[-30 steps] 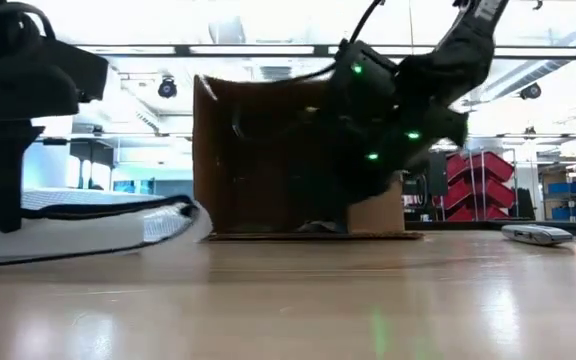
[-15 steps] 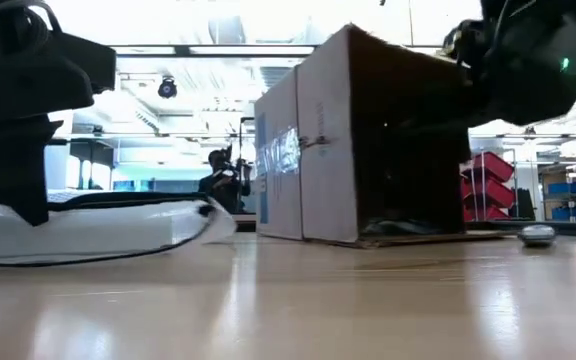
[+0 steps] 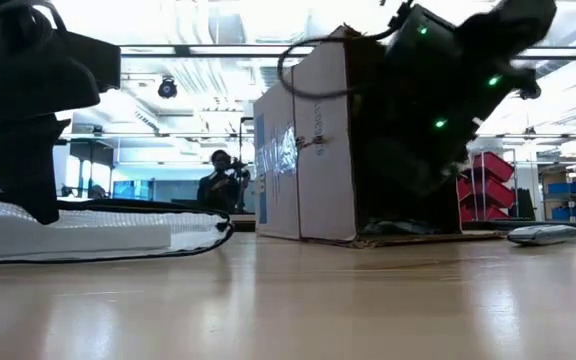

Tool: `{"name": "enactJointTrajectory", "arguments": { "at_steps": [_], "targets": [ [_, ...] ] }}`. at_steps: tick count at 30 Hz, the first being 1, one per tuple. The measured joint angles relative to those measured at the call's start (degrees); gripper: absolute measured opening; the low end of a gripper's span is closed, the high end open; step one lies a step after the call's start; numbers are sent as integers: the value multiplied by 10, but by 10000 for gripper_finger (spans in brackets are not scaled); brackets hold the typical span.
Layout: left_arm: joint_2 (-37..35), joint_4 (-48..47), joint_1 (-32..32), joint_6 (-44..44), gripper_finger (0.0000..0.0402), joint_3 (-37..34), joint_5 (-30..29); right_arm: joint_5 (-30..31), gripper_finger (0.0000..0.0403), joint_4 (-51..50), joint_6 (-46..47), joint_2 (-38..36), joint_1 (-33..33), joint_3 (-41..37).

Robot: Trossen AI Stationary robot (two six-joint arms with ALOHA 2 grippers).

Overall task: Unpack boxes
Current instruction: Put the purple chocolate bar into the white zip bag

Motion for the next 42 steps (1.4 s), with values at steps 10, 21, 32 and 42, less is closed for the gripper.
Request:
{"name": "enactJointTrajectory", "arguments": {
  "at_steps": [10, 21, 32, 42],
  "targets": [
    [0, 19, -2, 0, 0, 0, 2, 229, 0, 109, 76, 3, -14, -84],
    [0, 22, -2, -3, 0, 0, 2, 198, 15, 52, 18, -21, -89, -73],
    [0, 26, -2, 15, 0, 0, 8, 134, 158, 78, 133, 2, -137, -74],
    [0, 30, -3, 20, 0, 0, 12, -38, 216, 185, 53, 38, -136, -70]
  ]
}}
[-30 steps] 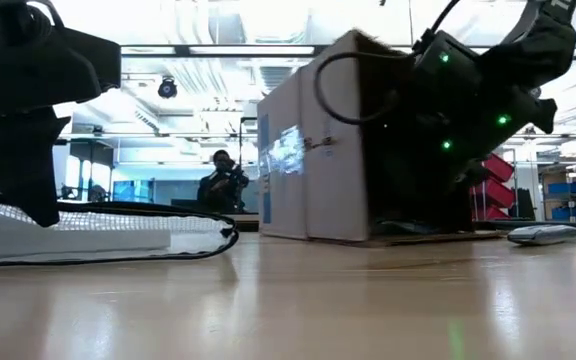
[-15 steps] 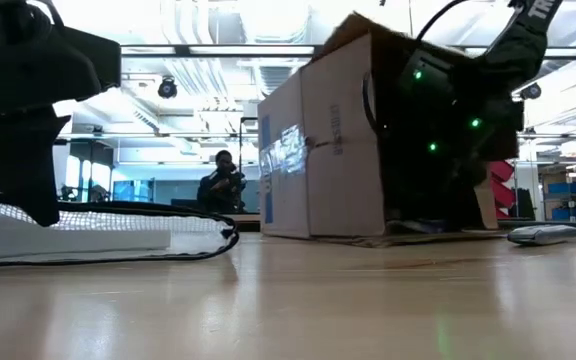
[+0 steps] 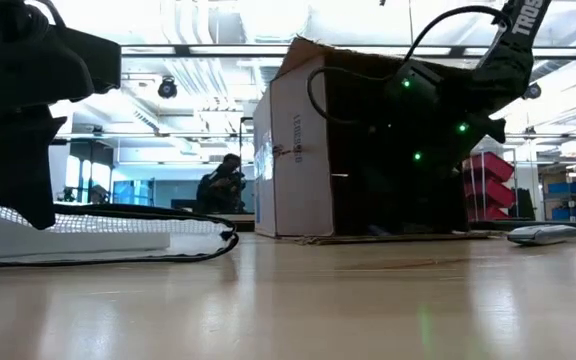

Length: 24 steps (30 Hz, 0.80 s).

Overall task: Unpack boxes
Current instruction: Put the purple chocolate bar into the white zip bag

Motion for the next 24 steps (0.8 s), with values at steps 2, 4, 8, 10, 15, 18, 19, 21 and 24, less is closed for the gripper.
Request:
{"name": "enactJointTrajectory", "arguments": {
  "at_steps": [2, 4, 8, 10, 15, 18, 19, 21, 24],
  "targets": [
    [0, 2, -1, 0, 0, 0, 0, -2, 214, -2, -6, 0, 10, 0],
    [0, 4, -1, 0, 0, 0, 1, -5, 209, -4, -5, -5, 22, 0],
    [0, 6, -2, 0, 0, 0, 7, 42, 203, -5, 30, -24, 42, 0],
    [0, 6, -2, 0, 0, 0, 7, 58, 203, -4, 60, -29, 43, 0],
    [0, 15, -2, 9, 0, 0, 7, 64, 228, -5, 74, -19, 34, 14],
    [0, 15, -2, 10, 0, 0, 6, 64, 250, -23, 60, 2, 22, 28],
    [0, 17, -2, 10, 0, 0, 6, 64, 258, -28, 54, 12, 20, 35],
    [0, 19, -2, 10, 0, 0, 7, 64, 272, -35, 32, 32, 19, 49],
    [0, 26, -2, 10, 0, 0, 6, 78, 279, -38, 17, 61, 20, 65]
  ]
}}
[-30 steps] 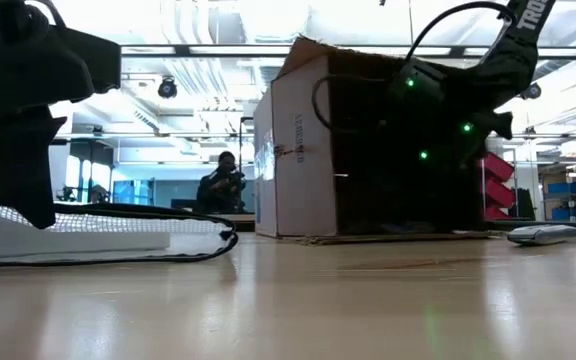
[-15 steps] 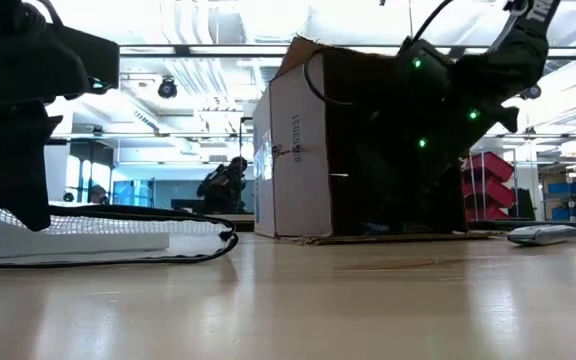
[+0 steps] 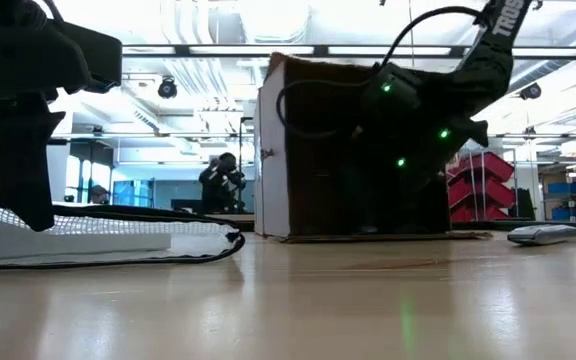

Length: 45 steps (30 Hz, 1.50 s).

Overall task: Unpack boxes
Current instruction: Put the purple chocolate bar into the white zip bag

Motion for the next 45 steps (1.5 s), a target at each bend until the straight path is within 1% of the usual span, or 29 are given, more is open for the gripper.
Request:
{"name": "enactJointTrajectory", "arguments": {
  "at_steps": [2, 3, 5, 7, 10, 11, 12, 16, 19, 22, 24, 30, 33, 37, 39, 45],
  "targets": [
    [0, 5, 0, 1, 0, 0, 0, 15, 266, -3, 0, 13, 2, 7],
    [0, 9, 0, 3, 0, 0, -1, 26, 253, -9, 5, 18, 3, 10],
    [0, 16, 0, 4, 0, 0, -1, 47, 214, -17, 15, 25, 6, 11],
    [0, 30, 0, 7, 0, 0, -2, 57, 157, -21, 12, 28, 11, 11],
    [0, 65, 0, 28, 0, 0, -2, 57, 51, -23, -20, 24, 25, 11],
    [0, 79, 2, 35, 0, 0, -6, 57, 30, -26, -35, 20, 34, 10],
    [0, 93, 3, 44, 0, 0, -13, 55, 24, -33, -39, 13, 44, 9],
    [0, 123, 19, 75, 0, 0, -25, 44, 27, -67, -37, -28, 96, 8],
    [0, 117, 39, 85, 0, 0, -26, 56, 12, -97, -41, -63, 148, 9],
    [0, 117, 61, 118, 0, 0, -25, 72, 11, -118, -44, -90, 201, 8],
    [0, 117, 77, 146, 0, 0, -21, 72, 10, -123, -44, -106, 231, 8],
    [-12, 117, 117, 221, 0, 0, -11, 58, 9, -121, -39, -123, 332, 15],
    [-24, 121, 139, 253, 0, 0, -6, 50, 8, -101, -40, -107, 371, 29],
    [-41, 140, 162, 291, 0, 2, 5, 16, 8, -52, -75, -62, 393, 59],
    [-50, 154, 167, 309, 0, 3, 18, 3, 8, -29, -103, -32, 392, 88],
    [-79, 189, 167, 328, 0, 3, 49, -15, 7, -33, -205, 68, 362, 207]
  ]
}}
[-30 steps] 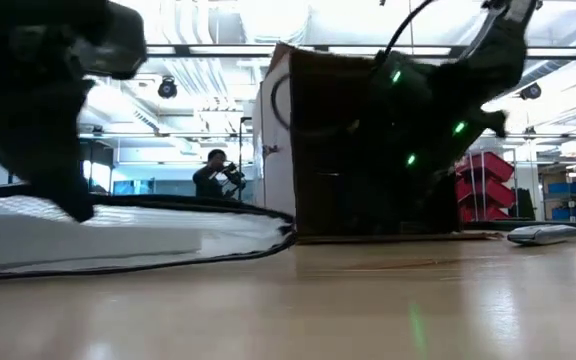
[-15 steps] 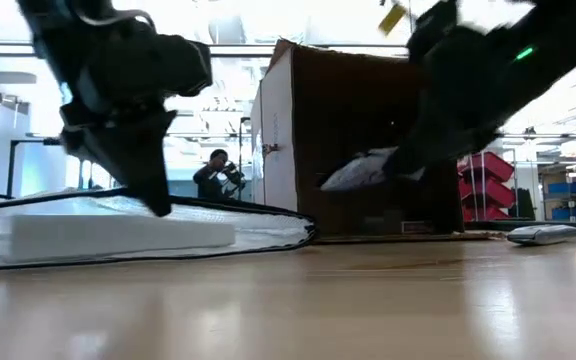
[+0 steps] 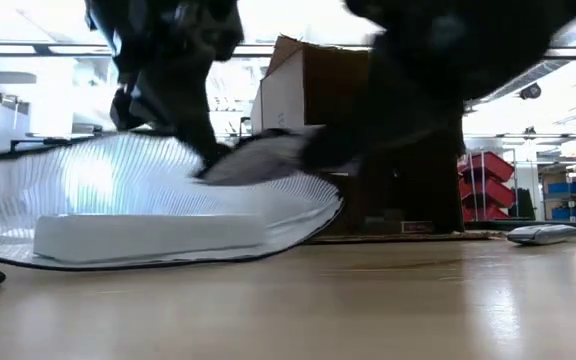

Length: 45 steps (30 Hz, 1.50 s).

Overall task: Unpack boxes
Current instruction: Put the purple chocolate bar into the white zip bag

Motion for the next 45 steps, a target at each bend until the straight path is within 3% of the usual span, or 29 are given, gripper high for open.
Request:
{"name": "enactJointTrajectory", "arguments": {
  "at_steps": [8, 13, 27, 31, 33, 38, 45],
  "targets": [
    [-24, 36, -1, 4, 0, 0, 22, 24, 7, -10, -98, 116, -56, 163],
    [-26, 26, -7, 30, 0, 0, 44, 15, 15, -15, -142, 162, -75, 227],
    [-32, -29, -8, 48, 0, 0, 36, 18, 137, 46, -183, 196, -79, 239],
    [-33, -47, -9, 61, 0, 0, 39, 69, 147, 40, -189, 191, -64, 232],
    [-33, -48, -9, 63, 0, 0, 46, 100, 146, 31, -202, 181, -49, 224],
    [-31, -55, -10, 64, 0, -2, 45, 89, 119, -36, -201, 151, -18, 221],
    [-31, -45, -12, 80, 0, -2, 62, 63, 14, -75, -141, 173, -37, 219]
  ]
}}
